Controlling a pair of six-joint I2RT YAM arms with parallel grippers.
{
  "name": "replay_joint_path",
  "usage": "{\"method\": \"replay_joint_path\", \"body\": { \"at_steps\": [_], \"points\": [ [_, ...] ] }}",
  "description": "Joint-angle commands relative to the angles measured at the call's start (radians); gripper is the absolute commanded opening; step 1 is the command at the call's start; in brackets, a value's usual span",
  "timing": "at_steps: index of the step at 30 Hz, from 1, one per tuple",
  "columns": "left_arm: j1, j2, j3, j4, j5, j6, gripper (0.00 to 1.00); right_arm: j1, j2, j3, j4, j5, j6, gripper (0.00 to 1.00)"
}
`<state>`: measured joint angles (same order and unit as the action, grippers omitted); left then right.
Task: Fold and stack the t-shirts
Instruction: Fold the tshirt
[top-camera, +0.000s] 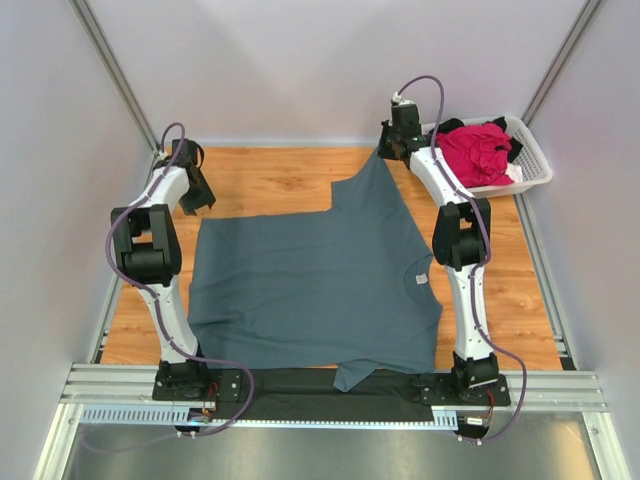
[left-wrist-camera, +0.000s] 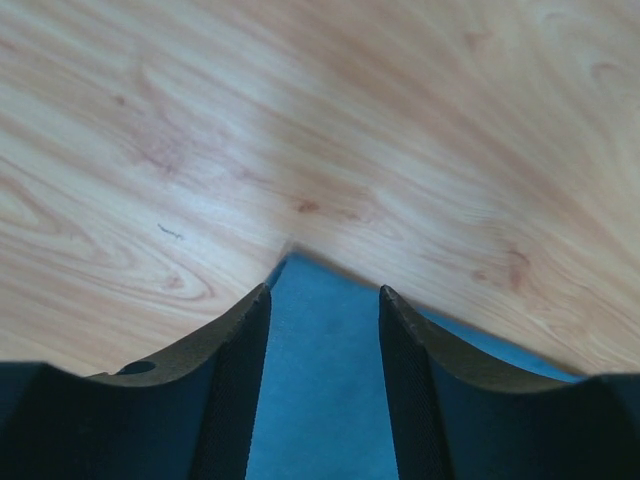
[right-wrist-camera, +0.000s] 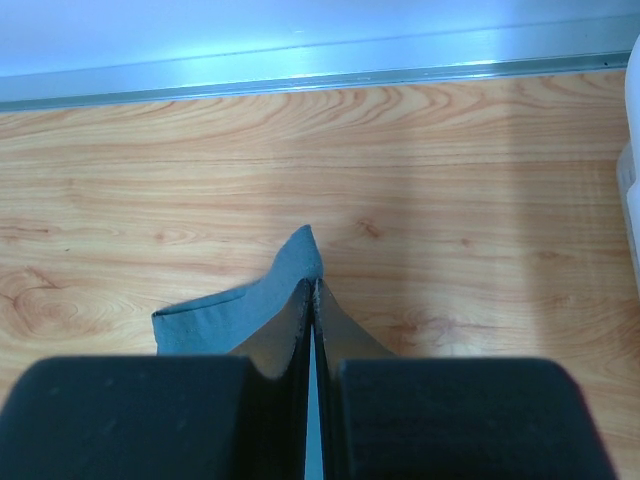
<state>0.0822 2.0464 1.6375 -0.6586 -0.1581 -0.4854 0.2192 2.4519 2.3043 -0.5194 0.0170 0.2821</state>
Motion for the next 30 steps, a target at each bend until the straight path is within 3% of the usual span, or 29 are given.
{"method": "replay_joint_path", "body": {
  "at_steps": [1,18,25,30],
  "points": [
    [0.004,0.043,0.028,-0.056,-0.034,-0.036,0.52,-0.004,-0.036,0.0,0.022,-0.002,-0.02,0.0],
    [0.002,0.112,0.053,-0.082,-0.07,-0.058,0.46,-0.004,-0.033,-0.005,0.012,-0.002,-0.02,0.0],
    [0.002,0.095,0.088,-0.084,-0.084,-0.068,0.56,-0.004,-0.033,-0.002,0.01,-0.003,-0.017,0.0],
    [0.002,0.089,0.108,-0.087,-0.092,-0.096,0.56,-0.004,-0.031,-0.005,0.006,-0.034,-0.012,0.0]
  ]
}}
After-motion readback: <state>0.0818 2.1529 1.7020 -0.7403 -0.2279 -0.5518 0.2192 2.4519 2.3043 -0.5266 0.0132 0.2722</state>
